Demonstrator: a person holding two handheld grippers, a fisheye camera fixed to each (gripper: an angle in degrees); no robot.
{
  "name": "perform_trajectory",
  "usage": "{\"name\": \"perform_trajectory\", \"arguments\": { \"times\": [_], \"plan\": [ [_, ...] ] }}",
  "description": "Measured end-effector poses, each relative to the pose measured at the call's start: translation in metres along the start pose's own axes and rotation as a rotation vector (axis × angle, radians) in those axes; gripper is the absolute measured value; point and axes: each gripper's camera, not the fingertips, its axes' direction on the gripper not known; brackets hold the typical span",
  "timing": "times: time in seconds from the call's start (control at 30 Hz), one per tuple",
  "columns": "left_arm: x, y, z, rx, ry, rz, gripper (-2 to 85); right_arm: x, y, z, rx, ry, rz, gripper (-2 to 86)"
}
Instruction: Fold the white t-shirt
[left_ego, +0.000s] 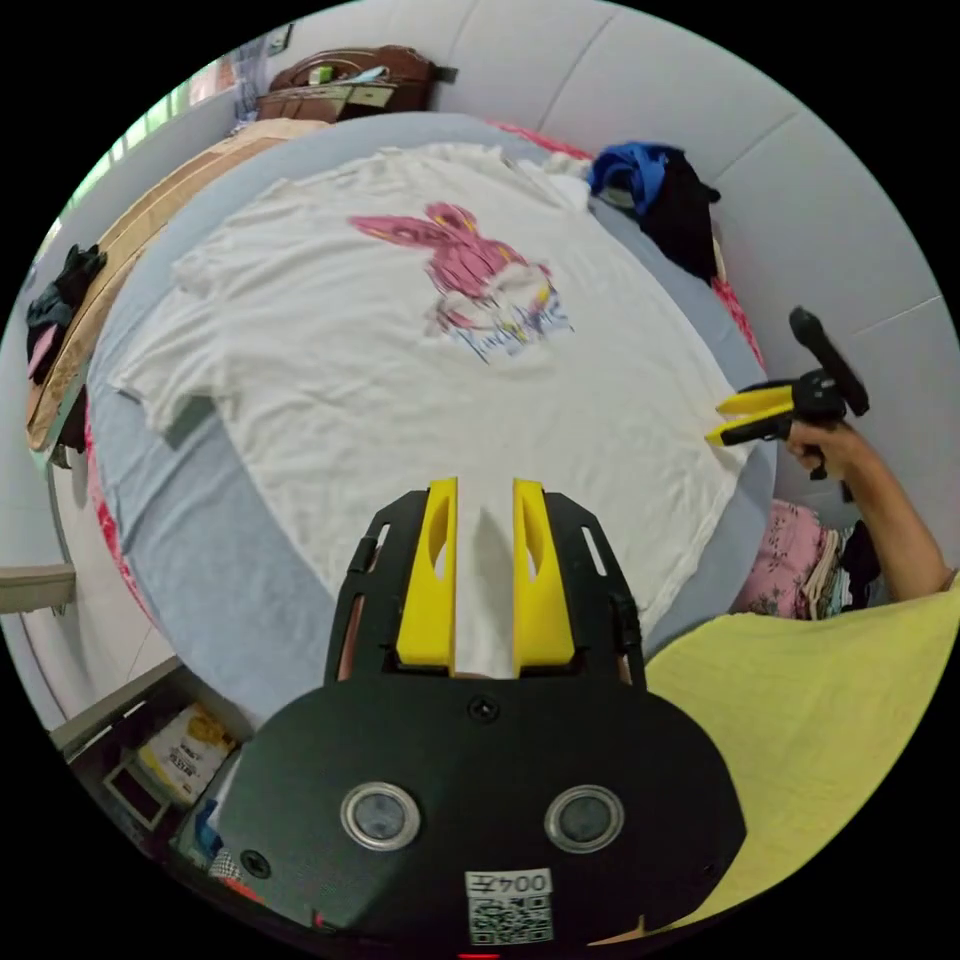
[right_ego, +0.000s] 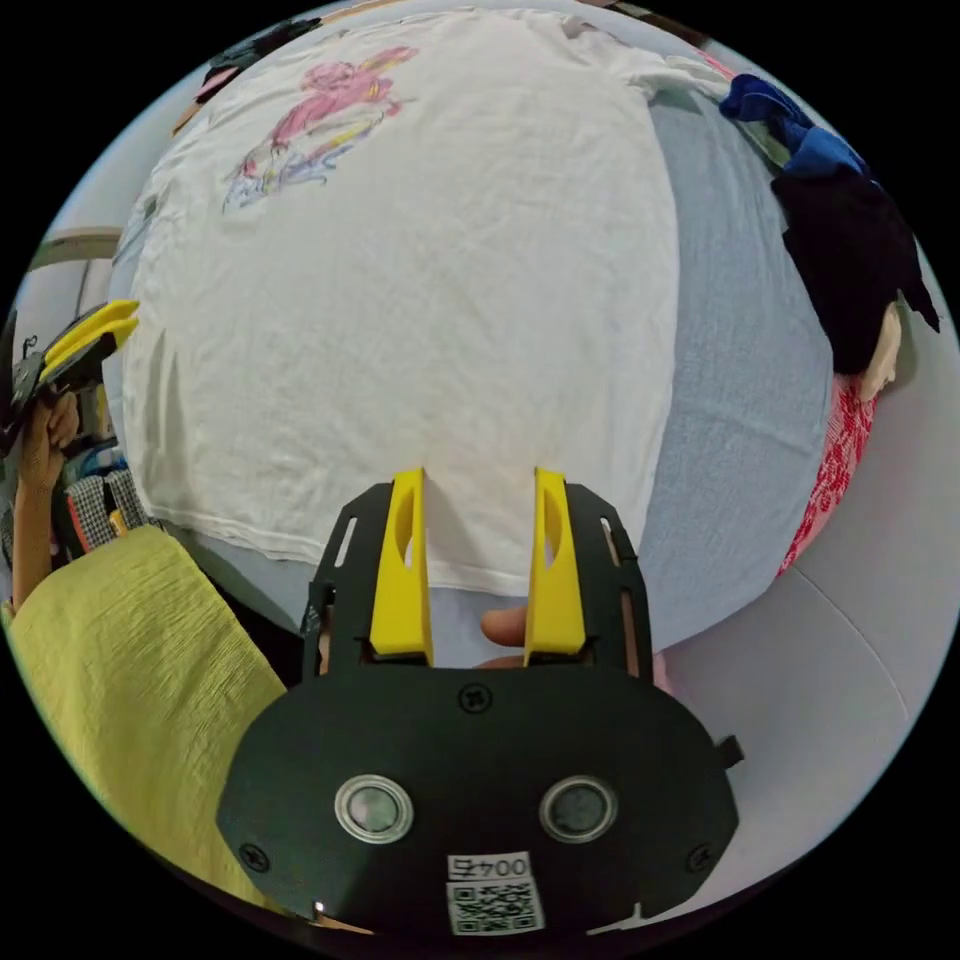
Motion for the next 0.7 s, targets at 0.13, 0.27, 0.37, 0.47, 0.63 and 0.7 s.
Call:
{"name": "perform_trajectory", "arguments": {
  "times": [0.13,0.27,0.37,0.47,0.63,0.7],
  "plan": [
    [0.034,-0.008,0.046,-0.131,-0.042,-0.003,8.7,0.000,0.003,-0.023,0.027,0.036,-0.057,13.8],
    [0.049,-0.016,0.061,-0.174,-0.144,0.012,7.2,0.005,0.005,-0.055,0.061,0.044,-0.102,13.4],
    [0.059,-0.019,0.072,-0.195,-0.193,0.008,6.6,0.008,0.003,-0.079,0.077,0.046,-0.094,13.2],
    [0.064,-0.022,0.083,-0.214,-0.205,-0.004,6.4,0.015,-0.004,-0.105,0.072,0.038,-0.087,12.6],
    [0.064,-0.021,0.098,-0.213,-0.183,0.010,6.2,0.038,-0.018,-0.154,0.038,-0.035,-0.050,9.5],
    [0.065,-0.019,0.102,-0.204,-0.181,0.026,6.0,0.064,-0.022,-0.191,0.131,-0.174,0.000,9.6]
  ]
}}
